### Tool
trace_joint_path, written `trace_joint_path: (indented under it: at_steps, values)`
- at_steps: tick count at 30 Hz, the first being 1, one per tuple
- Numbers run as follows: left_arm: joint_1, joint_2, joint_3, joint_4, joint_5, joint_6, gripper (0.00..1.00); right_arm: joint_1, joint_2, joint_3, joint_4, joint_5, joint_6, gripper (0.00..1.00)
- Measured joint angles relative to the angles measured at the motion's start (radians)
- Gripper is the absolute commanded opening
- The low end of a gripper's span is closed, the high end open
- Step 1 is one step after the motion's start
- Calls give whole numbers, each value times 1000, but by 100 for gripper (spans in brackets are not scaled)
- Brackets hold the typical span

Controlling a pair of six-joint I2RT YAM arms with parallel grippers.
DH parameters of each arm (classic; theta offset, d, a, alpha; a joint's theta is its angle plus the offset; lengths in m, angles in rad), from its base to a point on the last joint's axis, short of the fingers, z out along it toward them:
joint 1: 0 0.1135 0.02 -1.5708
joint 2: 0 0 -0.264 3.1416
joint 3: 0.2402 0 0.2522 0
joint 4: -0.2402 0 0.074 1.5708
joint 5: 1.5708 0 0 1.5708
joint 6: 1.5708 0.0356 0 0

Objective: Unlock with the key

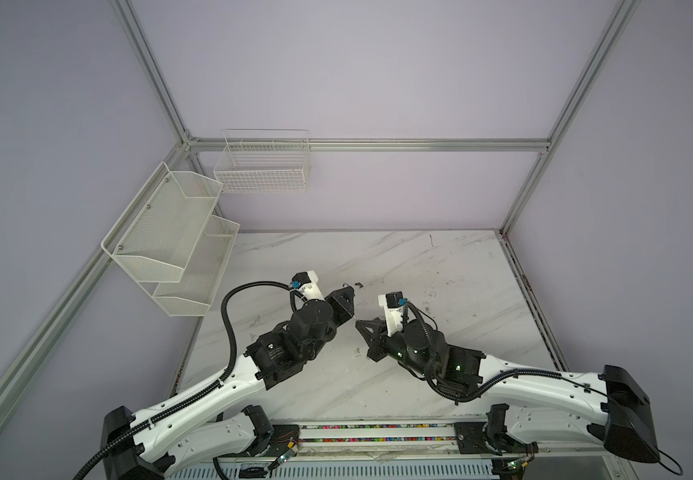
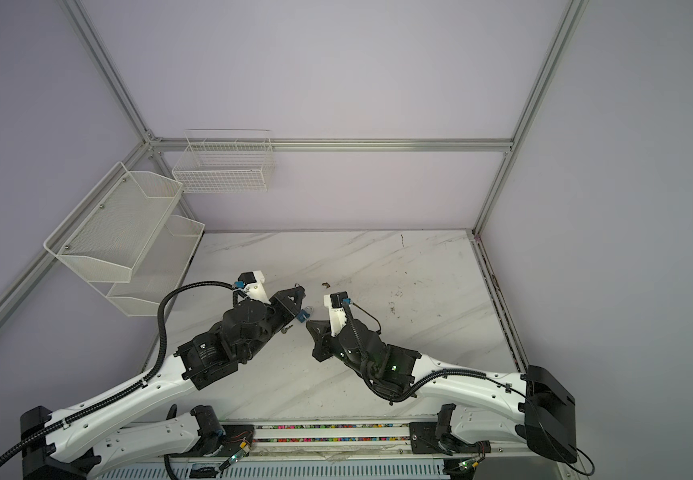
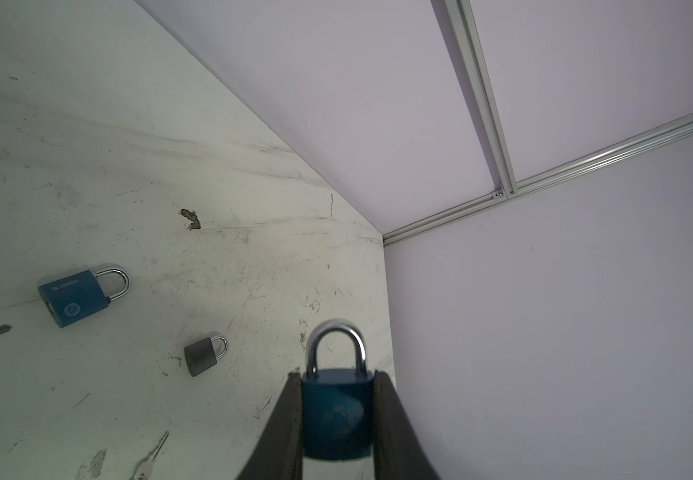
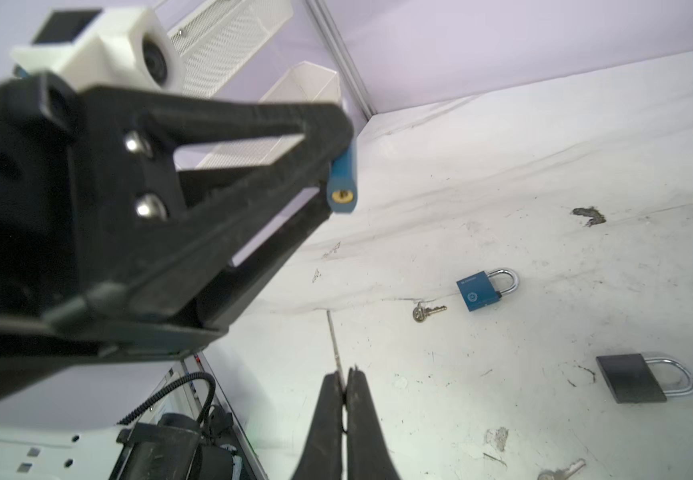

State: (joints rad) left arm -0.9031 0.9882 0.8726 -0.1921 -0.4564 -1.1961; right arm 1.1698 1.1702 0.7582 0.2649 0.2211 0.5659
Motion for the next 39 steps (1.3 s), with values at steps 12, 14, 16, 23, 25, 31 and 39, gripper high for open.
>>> trace_joint_path:
  at_steps: [12,14,16,23,25,31,39]
  values:
    - [0,0,0,-18,49,5,0,0,3,75,-34,60,13,0]
    - [1,0,0,-19,53,6,0,0,6,78,-41,64,14,0]
    - [1,0,0,-20,55,7,0,0,8,78,-47,68,14,0]
    - [1,-1,0,-22,60,11,0,-3,14,78,-70,73,17,0]
    - [1,-4,0,-23,60,11,0,-3,16,78,-72,73,18,0]
    - [1,-14,0,-24,60,11,0,-5,29,78,-76,74,18,0]
    - [1,-14,0,-25,60,11,0,-7,33,97,-76,75,16,0]
